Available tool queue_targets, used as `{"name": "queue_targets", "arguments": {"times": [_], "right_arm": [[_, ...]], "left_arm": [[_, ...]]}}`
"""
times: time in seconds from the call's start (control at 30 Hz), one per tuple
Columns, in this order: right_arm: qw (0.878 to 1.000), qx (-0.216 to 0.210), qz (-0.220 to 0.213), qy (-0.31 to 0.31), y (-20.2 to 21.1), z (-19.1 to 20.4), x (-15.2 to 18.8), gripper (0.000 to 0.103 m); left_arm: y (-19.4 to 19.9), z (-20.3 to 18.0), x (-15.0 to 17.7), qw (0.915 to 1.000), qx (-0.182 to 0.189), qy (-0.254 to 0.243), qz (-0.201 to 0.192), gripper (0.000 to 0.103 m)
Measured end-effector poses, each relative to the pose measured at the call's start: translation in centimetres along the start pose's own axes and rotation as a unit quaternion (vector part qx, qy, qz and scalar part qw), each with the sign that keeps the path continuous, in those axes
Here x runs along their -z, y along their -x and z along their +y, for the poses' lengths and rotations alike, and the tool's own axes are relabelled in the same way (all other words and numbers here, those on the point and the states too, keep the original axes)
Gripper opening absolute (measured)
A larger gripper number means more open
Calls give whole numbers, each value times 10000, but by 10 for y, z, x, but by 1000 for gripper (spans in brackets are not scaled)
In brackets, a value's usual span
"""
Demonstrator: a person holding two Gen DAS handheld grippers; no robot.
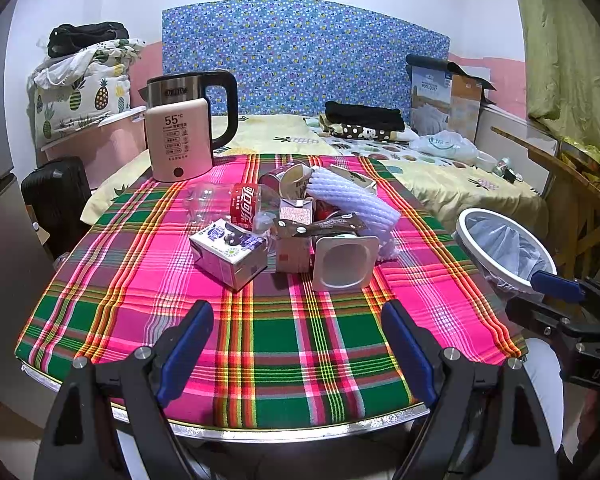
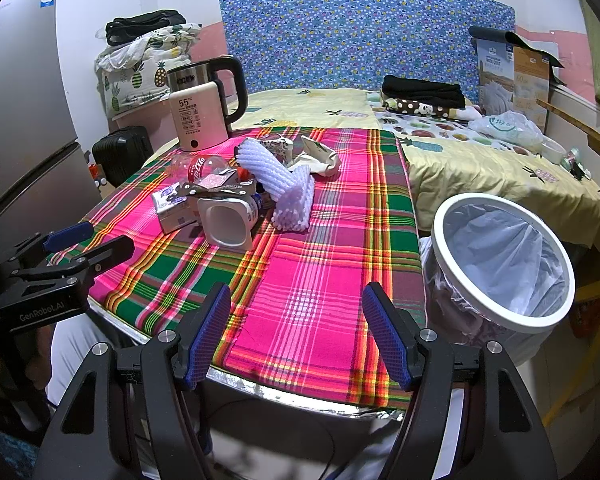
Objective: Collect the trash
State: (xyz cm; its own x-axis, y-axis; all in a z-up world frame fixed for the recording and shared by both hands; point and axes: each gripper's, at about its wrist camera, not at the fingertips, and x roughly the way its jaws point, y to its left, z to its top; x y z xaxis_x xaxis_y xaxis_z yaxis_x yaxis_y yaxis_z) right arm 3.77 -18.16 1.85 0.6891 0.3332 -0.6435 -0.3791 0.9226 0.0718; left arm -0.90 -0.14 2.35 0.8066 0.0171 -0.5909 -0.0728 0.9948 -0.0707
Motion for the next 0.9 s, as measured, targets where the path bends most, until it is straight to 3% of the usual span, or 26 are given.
{"name": "queue_targets", "arguments": {"times": [0.9], "right_arm": [[10000,-15,85,34,-13,0,-4,70]], "left_arm": [[-23,8,5,9998,-54,-31,163,87]]}}
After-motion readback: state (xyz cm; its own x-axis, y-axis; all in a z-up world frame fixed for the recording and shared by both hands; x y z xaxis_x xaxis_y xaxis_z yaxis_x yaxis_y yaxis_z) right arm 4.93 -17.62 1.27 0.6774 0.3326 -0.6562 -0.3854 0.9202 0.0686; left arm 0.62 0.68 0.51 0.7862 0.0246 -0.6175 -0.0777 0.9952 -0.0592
